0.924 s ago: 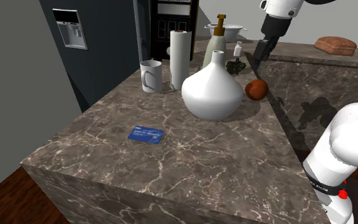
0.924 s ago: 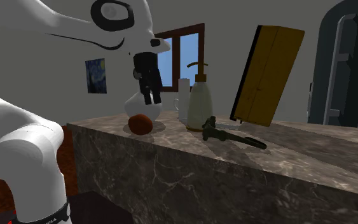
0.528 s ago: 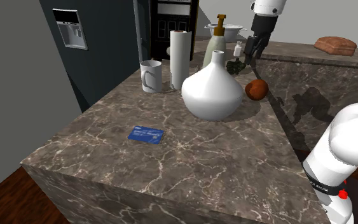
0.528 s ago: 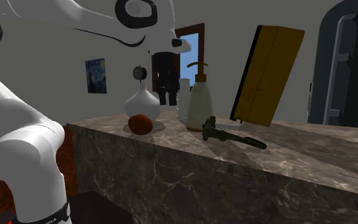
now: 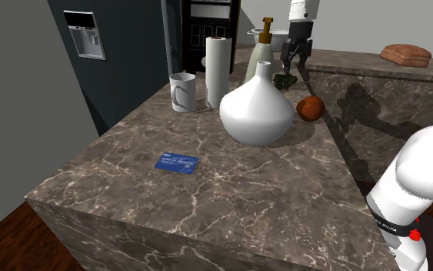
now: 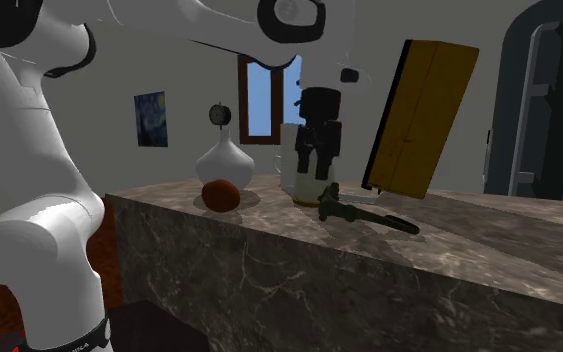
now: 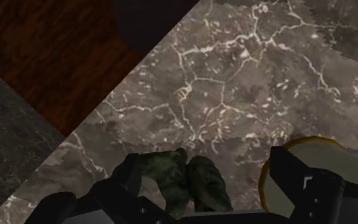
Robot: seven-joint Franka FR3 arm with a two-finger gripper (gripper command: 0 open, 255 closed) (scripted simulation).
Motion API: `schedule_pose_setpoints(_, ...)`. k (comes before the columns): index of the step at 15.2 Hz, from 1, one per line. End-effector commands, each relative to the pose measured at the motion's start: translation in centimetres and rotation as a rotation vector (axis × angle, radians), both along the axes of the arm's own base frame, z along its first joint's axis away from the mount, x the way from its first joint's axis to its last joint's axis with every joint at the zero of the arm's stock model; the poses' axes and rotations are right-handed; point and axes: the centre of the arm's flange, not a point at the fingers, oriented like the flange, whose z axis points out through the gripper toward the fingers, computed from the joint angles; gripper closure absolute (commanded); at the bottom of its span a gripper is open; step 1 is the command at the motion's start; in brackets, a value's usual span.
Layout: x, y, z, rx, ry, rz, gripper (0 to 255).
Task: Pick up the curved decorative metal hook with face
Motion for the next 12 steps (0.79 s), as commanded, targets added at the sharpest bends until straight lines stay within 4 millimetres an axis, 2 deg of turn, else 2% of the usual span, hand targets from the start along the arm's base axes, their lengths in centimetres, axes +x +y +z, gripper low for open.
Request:
schedule_pose_setpoints(1,2.4,-2.1,-0.9,0.022,0.039,-0.039,0)
schedule_pose_setpoints(7,8.2,-9.5,-4.1,0.087,0.151,-0.154,0)
schedule_pose_setpoints(12,8.3,-9.6,-6.3,0.088,0.153,-0.155,0)
